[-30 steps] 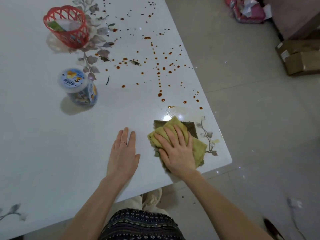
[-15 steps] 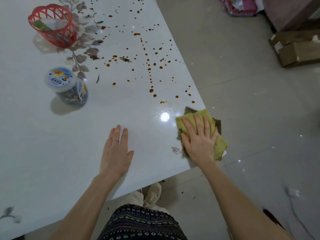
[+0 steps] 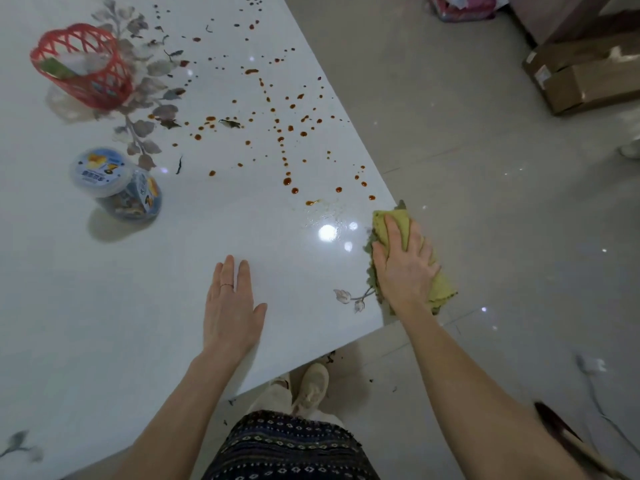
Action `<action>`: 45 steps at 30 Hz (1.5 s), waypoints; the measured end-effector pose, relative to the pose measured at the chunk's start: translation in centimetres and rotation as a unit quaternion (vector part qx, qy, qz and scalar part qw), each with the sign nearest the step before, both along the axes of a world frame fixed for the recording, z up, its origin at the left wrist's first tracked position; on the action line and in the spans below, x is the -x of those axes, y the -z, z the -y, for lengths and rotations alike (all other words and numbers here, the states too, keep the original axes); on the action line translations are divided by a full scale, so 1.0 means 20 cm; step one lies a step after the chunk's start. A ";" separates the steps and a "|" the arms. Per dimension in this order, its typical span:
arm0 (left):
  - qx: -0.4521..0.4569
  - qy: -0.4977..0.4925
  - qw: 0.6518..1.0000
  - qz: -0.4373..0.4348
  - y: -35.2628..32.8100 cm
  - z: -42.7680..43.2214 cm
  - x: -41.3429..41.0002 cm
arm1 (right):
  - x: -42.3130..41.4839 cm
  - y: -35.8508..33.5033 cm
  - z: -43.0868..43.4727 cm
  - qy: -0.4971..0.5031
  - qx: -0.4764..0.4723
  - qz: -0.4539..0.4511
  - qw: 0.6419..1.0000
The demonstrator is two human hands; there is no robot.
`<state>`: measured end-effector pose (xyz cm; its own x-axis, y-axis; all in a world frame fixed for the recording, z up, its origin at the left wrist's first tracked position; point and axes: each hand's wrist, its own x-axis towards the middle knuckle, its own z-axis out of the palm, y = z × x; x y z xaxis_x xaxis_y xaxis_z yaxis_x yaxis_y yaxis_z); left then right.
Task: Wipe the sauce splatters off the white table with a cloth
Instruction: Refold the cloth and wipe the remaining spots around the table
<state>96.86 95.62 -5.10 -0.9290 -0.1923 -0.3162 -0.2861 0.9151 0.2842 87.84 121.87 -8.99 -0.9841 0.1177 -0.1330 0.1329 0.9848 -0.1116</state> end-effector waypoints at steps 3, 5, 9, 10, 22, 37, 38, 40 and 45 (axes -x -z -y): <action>-0.001 0.003 1.000 0.001 0.00 0.01 0.00 | -0.06 0.02 -0.05 0.039 0.006 -0.030 0.999; 0.001 0.004 1.000 0.000 0.00 0.01 0.00 | -0.08 0.02 -0.06 0.054 0.005 -0.034 0.998; 0.008 0.001 1.000 -0.001 0.00 0.00 0.00 | -0.11 0.03 0.01 0.092 -0.011 -0.046 0.995; 0.010 0.001 1.000 0.000 0.00 0.00 0.00 | -0.13 0.03 0.04 0.101 -0.018 -0.053 0.993; 0.023 0.001 1.000 0.020 0.00 -0.03 0.02 | -0.41 0.08 0.27 -0.047 0.022 -0.100 0.994; 0.025 0.005 0.999 0.021 0.01 -0.03 0.01 | -0.21 0.04 0.08 0.029 -0.012 -0.061 0.998; 0.029 0.003 0.999 0.024 0.00 -0.04 0.01 | -0.23 0.03 0.10 0.021 -0.011 -0.066 0.998; 0.039 0.003 0.999 0.027 0.01 -0.05 0.02 | -0.25 0.03 0.15 -0.005 -0.012 -0.056 0.998; 0.048 0.009 0.998 0.034 0.01 -0.05 0.03 | -0.26 0.01 0.33 -0.098 0.005 -0.028 0.995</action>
<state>96.18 96.69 -5.20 -0.9093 -0.2080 -0.3604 -0.2851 0.9423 0.1756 93.14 115.19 -9.28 -0.9941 -0.0772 -0.0767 -0.0675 0.9902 -0.1226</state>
